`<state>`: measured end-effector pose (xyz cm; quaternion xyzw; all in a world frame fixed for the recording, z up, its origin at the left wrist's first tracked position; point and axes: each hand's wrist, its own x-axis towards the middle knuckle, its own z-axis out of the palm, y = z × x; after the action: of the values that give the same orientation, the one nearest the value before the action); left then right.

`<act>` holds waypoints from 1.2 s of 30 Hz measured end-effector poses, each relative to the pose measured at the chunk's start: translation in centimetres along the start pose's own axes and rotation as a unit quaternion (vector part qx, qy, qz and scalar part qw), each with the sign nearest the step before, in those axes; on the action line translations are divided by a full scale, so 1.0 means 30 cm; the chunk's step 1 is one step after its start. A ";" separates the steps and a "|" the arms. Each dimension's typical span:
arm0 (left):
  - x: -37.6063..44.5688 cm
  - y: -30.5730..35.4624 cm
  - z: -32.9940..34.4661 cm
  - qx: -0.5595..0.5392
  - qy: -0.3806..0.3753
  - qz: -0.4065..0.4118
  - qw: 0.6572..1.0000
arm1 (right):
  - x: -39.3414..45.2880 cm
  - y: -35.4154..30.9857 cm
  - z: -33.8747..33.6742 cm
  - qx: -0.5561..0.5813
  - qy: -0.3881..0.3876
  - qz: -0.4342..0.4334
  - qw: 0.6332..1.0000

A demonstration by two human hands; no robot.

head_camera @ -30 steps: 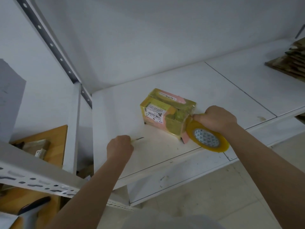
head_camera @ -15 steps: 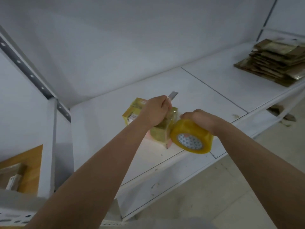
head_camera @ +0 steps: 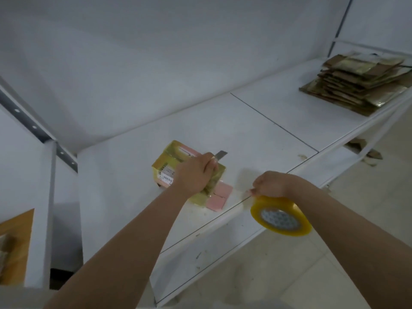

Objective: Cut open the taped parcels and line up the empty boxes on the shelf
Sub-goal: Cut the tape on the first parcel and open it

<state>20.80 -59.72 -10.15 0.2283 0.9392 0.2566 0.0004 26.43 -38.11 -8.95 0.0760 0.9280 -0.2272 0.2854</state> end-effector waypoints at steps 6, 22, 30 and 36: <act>-0.002 0.046 -0.085 -0.040 -0.103 -0.026 0.994 | -0.012 0.042 0.006 0.140 0.005 -0.011 0.990; 0.026 0.180 -0.009 0.262 -0.267 -0.043 0.926 | -0.002 0.034 0.057 0.172 0.065 -0.026 0.983; 0.019 0.123 -0.077 0.075 -0.229 -0.061 0.969 | 0.009 0.042 0.075 0.202 0.058 -0.008 0.978; 0.001 0.099 0.013 0.087 -0.071 -0.104 0.988 | 0.018 0.043 0.098 0.221 0.045 0.003 0.974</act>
<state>22.09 -57.27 -9.05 0.1462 0.9741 0.1561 0.0738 27.78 -38.32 -11.90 0.1501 0.8665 -0.4218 0.2207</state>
